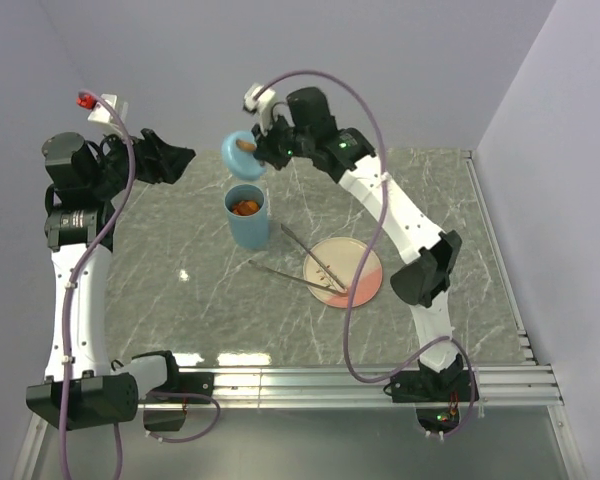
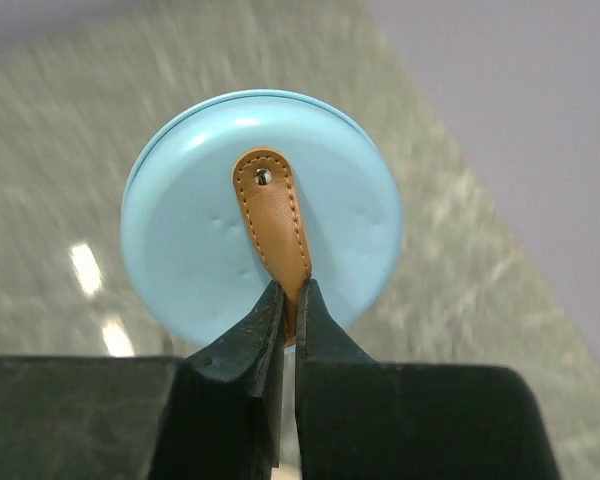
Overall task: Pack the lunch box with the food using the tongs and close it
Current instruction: Put the lid back on the lunch box
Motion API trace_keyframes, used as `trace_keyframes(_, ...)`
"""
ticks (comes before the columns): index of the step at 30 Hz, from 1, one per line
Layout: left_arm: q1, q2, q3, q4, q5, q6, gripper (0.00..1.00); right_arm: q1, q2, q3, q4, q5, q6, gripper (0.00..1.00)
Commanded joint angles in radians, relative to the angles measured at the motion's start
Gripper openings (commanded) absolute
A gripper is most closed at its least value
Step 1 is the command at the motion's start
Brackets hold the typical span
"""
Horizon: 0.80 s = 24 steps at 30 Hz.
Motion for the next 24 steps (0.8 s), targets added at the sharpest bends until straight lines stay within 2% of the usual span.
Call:
trace_keyframes(1, 0.035, -0.027, -0.029, -0.021, -0.09, 0.041, 0.81, 0.046, 0.014, -0.023, -0.216, 0.155, -0.153, 0.0)
trace_keyframes(4, 0.059, -0.033, -0.048, -0.021, -0.087, 0.026, 0.82, 0.061, 0.01, -0.074, -0.213, 0.202, -0.175, 0.0)
trace_keyframes(9, 0.07, -0.053, -0.069, -0.021, -0.057, 0.016, 0.82, 0.071, 0.082, -0.004, -0.246, 0.248, -0.166, 0.0)
trace_keyframes(24, 0.076, -0.067, -0.117, -0.043, -0.055, 0.05, 0.82, 0.113, 0.13, -0.024, -0.108, 0.307, -0.178, 0.0)
